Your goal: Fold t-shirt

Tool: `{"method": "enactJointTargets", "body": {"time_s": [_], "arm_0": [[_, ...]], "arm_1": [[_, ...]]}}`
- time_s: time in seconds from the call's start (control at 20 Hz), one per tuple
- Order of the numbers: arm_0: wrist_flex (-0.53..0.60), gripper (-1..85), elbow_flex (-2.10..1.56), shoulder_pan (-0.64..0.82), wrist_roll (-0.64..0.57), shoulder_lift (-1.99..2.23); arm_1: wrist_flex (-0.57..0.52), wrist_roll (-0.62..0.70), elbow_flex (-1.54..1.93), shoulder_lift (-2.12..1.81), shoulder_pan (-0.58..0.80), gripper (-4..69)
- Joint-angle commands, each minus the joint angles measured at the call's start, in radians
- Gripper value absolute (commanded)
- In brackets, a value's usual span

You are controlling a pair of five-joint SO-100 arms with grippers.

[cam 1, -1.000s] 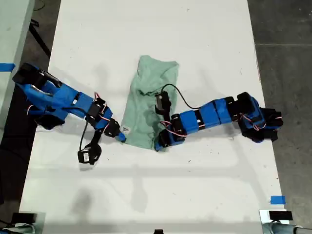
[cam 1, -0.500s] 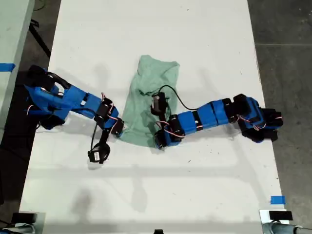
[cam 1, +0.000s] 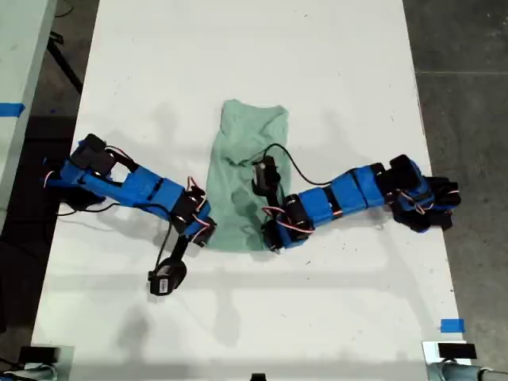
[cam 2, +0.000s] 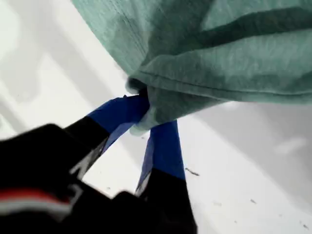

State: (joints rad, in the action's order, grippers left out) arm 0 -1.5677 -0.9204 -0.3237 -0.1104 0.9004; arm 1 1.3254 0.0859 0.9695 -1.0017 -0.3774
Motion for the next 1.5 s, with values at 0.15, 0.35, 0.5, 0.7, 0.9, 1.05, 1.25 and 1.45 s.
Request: {"method": "enactJointTargets", "body": {"time_s": [0.15,0.35,0.5,0.7,0.9,1.05,1.25,1.45], "arm_0": [[-0.048,0.0,0.124,-0.046,-0.021,0.114],[-0.072,0.0,0.124,-0.020,-0.041,0.173],[-0.127,0.0,0.120,0.044,-0.094,0.227],[-0.198,0.0,0.124,0.176,-0.221,0.333],[-0.207,0.0,0.118,0.370,-0.403,0.333],[-0.189,0.0,0.132,0.518,-0.525,0.310],[-0.129,0.0,0.135,0.657,-0.655,0.288],[-0.071,0.0,0.138,0.744,-0.741,0.250]], "arm_1": [[0.000,0.017,-0.018,-0.285,-0.094,-0.9],[0.011,0.081,-0.006,-0.308,-0.034,-0.9],[0.032,0.110,0.005,-0.313,0.044,-0.9],[0.107,0.132,0.005,-0.353,0.156,-0.9],[0.147,0.201,0.041,-0.357,0.282,-1.0],[0.130,0.267,0.120,-0.357,0.393,-1.0],[0.124,0.356,0.152,-0.365,0.520,-1.1],[0.123,0.419,0.155,-0.376,0.629,-1.1]]}}
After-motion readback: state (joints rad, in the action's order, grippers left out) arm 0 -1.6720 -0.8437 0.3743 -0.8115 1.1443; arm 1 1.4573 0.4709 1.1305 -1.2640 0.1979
